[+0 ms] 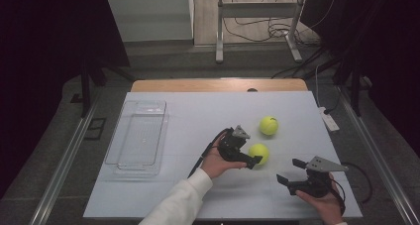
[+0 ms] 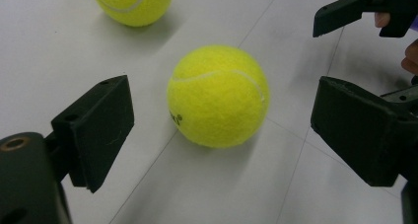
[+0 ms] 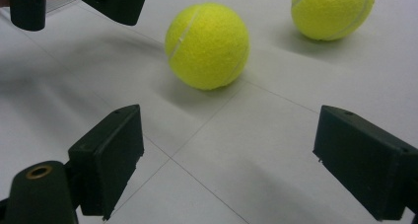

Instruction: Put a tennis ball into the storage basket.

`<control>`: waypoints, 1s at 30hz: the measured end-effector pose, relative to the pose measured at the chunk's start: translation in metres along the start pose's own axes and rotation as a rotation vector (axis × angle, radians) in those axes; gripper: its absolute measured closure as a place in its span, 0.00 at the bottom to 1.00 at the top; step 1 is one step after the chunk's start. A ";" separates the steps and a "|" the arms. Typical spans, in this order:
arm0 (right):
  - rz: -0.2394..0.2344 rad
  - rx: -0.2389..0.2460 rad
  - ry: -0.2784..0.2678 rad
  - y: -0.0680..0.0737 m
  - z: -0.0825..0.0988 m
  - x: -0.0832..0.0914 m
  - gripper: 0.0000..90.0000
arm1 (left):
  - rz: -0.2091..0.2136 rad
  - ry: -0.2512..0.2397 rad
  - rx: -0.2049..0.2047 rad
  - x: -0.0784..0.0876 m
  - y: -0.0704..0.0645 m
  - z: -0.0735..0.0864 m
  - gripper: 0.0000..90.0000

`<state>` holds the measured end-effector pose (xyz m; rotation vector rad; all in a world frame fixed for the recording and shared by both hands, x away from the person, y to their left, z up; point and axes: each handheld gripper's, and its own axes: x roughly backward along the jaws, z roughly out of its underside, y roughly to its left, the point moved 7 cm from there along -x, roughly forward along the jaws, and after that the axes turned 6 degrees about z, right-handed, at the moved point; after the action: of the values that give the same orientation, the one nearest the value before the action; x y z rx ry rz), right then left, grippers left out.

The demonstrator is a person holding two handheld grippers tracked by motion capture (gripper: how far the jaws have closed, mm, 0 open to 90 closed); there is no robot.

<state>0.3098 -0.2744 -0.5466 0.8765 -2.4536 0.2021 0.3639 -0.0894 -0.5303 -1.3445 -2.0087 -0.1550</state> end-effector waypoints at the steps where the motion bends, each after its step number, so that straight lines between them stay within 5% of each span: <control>1: 0.001 0.000 0.000 0.000 0.000 0.000 0.13 | 0.000 0.000 0.003 -0.001 0.000 0.000 0.11; 30: 0.007 0.000 0.006 -0.001 0.000 -0.001 0.13 | 0.004 0.030 0.022 -0.023 0.007 -0.003 0.12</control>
<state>0.3112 -0.2748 -0.5472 0.8664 -2.4515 0.2069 0.3760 -0.1053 -0.5433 -1.3246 -1.9773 -0.1496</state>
